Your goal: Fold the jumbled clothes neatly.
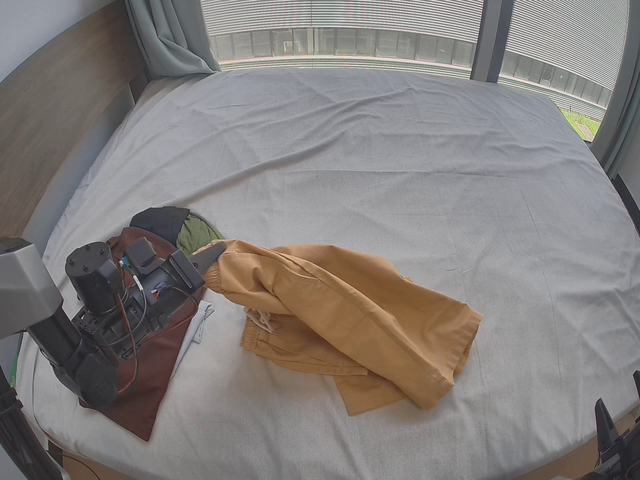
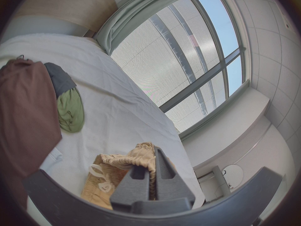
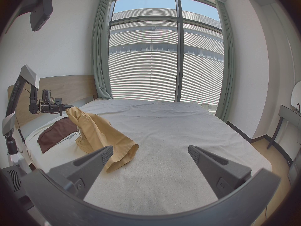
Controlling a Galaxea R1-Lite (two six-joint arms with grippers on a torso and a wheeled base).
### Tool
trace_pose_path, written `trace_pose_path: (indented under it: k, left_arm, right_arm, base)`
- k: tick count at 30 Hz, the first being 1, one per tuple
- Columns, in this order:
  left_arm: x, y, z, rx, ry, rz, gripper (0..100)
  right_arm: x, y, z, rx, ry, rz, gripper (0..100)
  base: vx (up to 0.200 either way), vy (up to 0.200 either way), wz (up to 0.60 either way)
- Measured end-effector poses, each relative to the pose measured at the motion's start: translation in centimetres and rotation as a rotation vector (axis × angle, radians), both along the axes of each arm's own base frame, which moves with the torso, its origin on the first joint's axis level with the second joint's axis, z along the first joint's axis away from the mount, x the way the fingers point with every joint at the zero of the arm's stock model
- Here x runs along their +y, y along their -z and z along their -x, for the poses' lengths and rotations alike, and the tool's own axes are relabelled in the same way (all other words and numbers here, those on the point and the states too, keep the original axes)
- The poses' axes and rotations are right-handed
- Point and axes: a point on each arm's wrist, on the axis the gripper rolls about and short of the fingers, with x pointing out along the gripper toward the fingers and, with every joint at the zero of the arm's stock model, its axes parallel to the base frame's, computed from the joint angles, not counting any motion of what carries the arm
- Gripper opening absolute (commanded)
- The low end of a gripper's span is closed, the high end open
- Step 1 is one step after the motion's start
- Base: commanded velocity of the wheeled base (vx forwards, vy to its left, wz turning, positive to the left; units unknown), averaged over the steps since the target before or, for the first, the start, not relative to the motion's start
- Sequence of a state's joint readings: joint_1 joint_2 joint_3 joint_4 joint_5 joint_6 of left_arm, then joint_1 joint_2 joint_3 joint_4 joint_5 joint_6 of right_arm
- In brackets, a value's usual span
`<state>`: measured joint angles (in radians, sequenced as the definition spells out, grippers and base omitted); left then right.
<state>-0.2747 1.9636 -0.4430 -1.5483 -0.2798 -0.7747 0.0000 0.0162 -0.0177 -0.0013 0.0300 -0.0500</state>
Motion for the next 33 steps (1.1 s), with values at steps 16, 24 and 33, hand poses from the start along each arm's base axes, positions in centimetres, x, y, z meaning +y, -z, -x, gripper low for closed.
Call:
trace_pose_path:
  k: [16, 24, 33]
  left_arm:
    - [1.3, 1.4, -0.6, 0.004, -0.028, -0.089, 0]
    - [1.1, 1.7, -0.5, 0.013, -0.021, -0.095, 0]
    - [1.1, 1.7, -0.5, 0.014, -0.02, -0.095, 0]
  right_arm:
    - [0.0, 0.0, 0.0, 0.003, 0.0, -0.03, 100]
    - [0.0, 0.0, 0.0, 0.0, -0.007, -0.028, 100]
    - [0.0, -3.3, 0.5, -0.13, -0.028, -0.016, 100]
  base:
    - [0.0, 0.0, 0.0]
    - [0.0, 0.0, 0.0]
    - [0.0, 0.0, 0.0]
